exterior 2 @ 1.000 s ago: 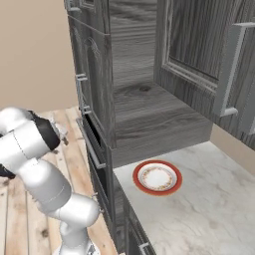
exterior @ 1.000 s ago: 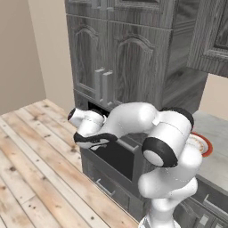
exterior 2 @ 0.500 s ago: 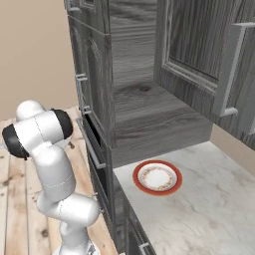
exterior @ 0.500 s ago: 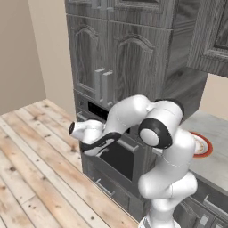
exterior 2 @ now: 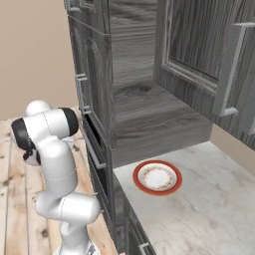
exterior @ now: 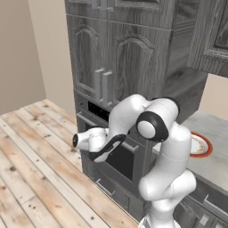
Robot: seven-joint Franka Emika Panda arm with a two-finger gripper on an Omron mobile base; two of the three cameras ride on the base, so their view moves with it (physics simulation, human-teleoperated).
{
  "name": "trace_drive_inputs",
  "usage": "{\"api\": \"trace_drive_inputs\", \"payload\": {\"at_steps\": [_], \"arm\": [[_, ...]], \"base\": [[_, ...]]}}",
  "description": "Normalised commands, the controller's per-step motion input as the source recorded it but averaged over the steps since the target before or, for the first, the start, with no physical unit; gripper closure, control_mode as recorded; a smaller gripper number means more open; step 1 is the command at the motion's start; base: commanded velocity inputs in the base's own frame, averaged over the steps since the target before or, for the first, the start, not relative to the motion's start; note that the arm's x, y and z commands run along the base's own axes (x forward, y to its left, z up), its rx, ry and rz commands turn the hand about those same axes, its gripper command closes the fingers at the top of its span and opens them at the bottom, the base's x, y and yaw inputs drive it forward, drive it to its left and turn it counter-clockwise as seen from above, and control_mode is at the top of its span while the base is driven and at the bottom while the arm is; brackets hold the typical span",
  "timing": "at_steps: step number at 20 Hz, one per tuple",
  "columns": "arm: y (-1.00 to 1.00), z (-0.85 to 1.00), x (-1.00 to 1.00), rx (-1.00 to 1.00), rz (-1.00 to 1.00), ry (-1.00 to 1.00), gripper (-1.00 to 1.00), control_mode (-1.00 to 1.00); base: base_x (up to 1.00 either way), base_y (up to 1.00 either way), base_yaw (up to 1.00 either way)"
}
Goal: Take the baked cake out of the oven and place it on the plate for cooling. Then close the oven door.
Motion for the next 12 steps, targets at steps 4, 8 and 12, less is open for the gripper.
{"api": "trace_drive_inputs", "payload": {"at_steps": [4, 8, 12], "arm": [[-0.20, -0.13, 0.26, -0.03, 0.14, 0.00, -1.00, -1.00], [-0.18, -0.05, 0.23, -0.01, 0.08, 0.00, -1.00, -1.00], [-0.14, -0.04, 0.12, 0.00, 0.03, 0.00, -1.00, -1.00]], "base": [[0.00, 0.00, 0.00], [0.00, 0.00, 0.00], [0.00, 0.00, 0.00]]}}
